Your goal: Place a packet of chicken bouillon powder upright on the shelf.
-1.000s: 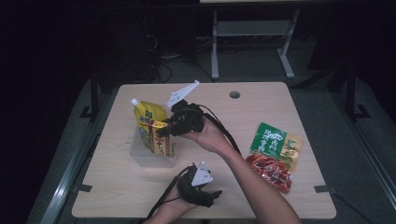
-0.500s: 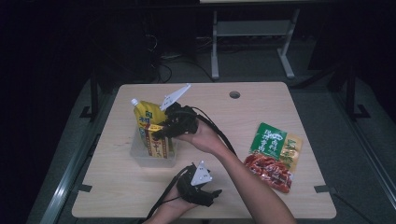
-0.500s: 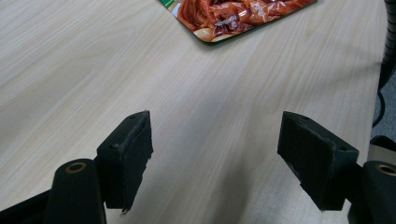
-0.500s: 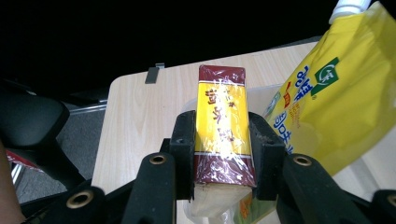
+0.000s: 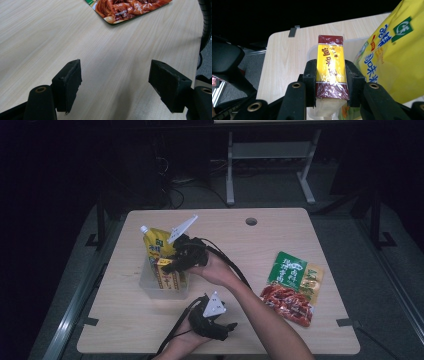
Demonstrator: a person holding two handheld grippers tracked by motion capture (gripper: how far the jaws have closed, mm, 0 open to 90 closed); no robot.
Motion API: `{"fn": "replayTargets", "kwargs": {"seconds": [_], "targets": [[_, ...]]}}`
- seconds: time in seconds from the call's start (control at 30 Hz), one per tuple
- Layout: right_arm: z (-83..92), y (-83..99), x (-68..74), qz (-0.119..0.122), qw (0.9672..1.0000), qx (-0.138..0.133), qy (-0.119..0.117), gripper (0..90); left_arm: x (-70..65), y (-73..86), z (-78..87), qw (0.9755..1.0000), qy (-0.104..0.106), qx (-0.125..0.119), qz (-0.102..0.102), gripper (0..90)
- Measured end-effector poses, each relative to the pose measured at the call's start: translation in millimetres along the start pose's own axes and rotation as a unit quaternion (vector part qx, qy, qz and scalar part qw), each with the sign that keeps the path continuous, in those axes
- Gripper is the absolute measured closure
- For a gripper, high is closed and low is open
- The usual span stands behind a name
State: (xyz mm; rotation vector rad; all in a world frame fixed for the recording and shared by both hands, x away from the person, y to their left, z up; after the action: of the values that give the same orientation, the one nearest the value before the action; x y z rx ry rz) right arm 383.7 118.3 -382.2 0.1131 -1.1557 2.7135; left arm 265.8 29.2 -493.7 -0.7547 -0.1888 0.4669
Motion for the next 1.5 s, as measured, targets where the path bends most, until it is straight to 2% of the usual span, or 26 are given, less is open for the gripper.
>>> {"fn": "replayTargets", "kwargs": {"seconds": [0.4, 0.77, 1.13, 1.33, 1.37, 1.5], "targets": [[-16.9, 11.1, -1.2, 0.003, 0.9997, 0.022, -0.004, 65.9, 0.1, 0.7, -0.7, 1.0000, -0.004, 0.002, -0.002, 25.8], [-29.9, 23.4, -0.9, -0.011, 0.9990, 0.040, -0.017, 63.2, -2.0, 0.4, -1.4, 1.0000, -0.003, -0.001, -0.001, 25.9], [-24.7, 23.8, 1.2, -0.018, 0.9989, 0.034, -0.028, 61.8, -3.0, 0.9, -1.9, 1.0000, -0.001, 0.002, -0.004, 25.9], [-15.0, 23.9, 5.0, -0.024, 0.9987, 0.023, -0.038, 55.8, -3.8, 1.0, -2.9, 1.0000, -0.001, 0.005, -0.005, 25.9], [-13.1, 23.7, 5.5, -0.024, 0.9987, 0.022, -0.040, 54.6, -5.3, 0.7, -3.7, 1.0000, 0.003, 0.001, 0.005, 25.9], [-3.4, 22.5, 9.7, -0.022, 0.9988, 0.013, -0.043, 53.1, -5.4, 0.6, -4.0, 1.0000, 0.003, 0.000, 0.006, 25.9]]}}
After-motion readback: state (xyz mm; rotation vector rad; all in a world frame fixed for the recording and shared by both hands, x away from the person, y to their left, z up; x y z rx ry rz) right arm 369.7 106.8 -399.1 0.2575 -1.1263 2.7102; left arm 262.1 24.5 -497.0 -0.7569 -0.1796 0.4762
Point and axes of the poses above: each handheld gripper's, and its own axes: z roughly backward along the jaws, y roughly out of its underside, x roughly to its left, the point moved 8 cm from there along -z, roughly forward along the jaws, and after that the axes turned 5 degrees about x, right-handed, at the moved point
